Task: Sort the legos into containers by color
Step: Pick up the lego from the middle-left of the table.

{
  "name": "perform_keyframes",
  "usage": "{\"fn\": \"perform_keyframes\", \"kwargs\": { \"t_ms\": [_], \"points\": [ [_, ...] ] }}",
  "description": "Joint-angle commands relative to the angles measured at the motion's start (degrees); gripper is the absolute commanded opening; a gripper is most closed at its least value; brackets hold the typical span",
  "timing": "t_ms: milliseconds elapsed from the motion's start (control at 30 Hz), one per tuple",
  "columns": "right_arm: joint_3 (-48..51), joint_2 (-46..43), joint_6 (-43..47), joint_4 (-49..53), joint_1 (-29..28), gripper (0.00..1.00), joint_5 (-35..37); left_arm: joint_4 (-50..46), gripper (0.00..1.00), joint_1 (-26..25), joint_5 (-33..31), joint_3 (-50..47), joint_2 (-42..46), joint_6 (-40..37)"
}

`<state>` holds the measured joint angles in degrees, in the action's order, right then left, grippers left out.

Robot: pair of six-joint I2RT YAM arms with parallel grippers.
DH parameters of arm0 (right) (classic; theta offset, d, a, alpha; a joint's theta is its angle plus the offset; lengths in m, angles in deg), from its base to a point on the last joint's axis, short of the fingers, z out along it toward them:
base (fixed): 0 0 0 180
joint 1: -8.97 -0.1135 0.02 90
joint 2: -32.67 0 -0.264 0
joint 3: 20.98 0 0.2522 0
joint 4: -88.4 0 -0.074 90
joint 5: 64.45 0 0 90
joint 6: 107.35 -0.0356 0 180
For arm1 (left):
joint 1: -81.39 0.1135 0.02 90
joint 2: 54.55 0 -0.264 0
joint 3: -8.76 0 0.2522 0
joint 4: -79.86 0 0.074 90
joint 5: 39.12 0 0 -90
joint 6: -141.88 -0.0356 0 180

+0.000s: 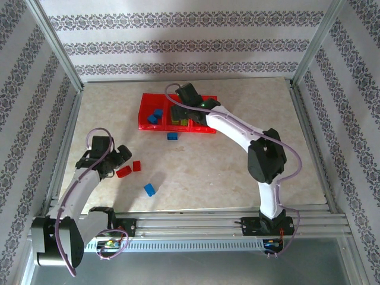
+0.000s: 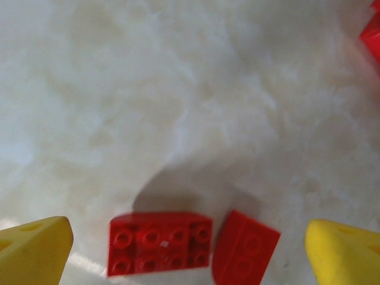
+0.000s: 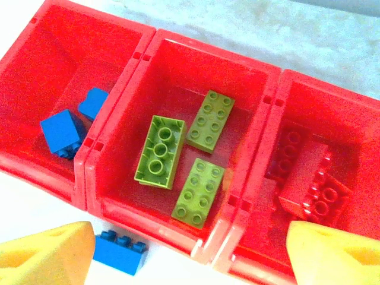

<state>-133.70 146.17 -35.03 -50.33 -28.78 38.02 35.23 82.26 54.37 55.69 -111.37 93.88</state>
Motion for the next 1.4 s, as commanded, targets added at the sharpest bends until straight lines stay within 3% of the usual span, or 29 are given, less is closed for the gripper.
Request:
{"fn": "perform_keyframes", "kwargs": {
  "t_ms": [0,233,933,1133,1367],
  "points": [
    [5.1,-4.4,-2.6,-4.2,-0.3,0.95,2.6,-8.5,0.99,0.4,0.1,-1.6,4.4,4.1],
    [11.8,-9.4,-5.6,-6.4,-0.5,0.98,4.2,-9.3,0.91,-0.9,-1.1,-6.0,9.1,8.1],
    [19.6,-17.4,-6.6,-7.2,-0.8,0.98,9.7,-0.9,0.92,-5.1,-0.9,0.7,-9.0,2.4],
    [19.6,-17.3,-6.9,-7.2,-0.7,0.98,10.4,-0.5,0.84,-5.5,-1.2,1.4,-13.3,0.1],
    [19.6,-17.3,-6.9,-7.1,-0.8,0.98,10.3,-0.5,0.84,-6.1,-2.2,2.6,-16.8,-1.5]
  ]
}}
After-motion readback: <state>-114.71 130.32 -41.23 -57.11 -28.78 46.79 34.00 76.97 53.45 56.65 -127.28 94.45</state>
